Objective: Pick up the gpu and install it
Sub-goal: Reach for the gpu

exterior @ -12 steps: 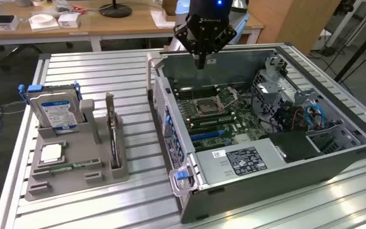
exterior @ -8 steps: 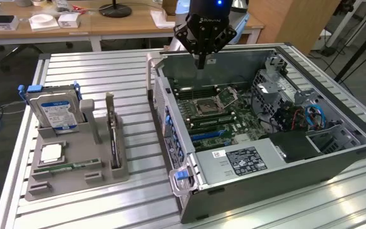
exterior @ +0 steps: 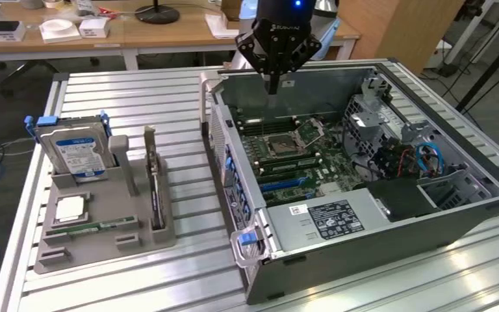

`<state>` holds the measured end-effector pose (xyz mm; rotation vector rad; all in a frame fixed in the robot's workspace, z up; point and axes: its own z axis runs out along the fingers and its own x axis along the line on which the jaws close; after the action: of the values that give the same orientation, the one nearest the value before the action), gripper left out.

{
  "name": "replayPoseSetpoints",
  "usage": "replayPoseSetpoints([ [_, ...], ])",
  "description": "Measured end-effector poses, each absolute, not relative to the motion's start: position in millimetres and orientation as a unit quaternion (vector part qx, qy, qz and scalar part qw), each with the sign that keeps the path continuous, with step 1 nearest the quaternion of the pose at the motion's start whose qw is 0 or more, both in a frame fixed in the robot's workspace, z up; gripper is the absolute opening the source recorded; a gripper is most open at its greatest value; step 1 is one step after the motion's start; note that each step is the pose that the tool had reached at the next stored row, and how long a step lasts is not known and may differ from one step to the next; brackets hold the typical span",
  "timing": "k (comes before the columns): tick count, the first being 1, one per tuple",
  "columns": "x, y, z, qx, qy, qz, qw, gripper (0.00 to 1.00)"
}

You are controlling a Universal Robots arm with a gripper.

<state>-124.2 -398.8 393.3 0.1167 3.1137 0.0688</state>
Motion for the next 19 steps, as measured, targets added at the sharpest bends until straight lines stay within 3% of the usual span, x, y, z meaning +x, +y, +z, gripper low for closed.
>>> replayPoseSetpoints([
  [19, -150.1, -398.9, 393.3, 0.037, 0.999, 0.022, 0.012, 0.11],
])
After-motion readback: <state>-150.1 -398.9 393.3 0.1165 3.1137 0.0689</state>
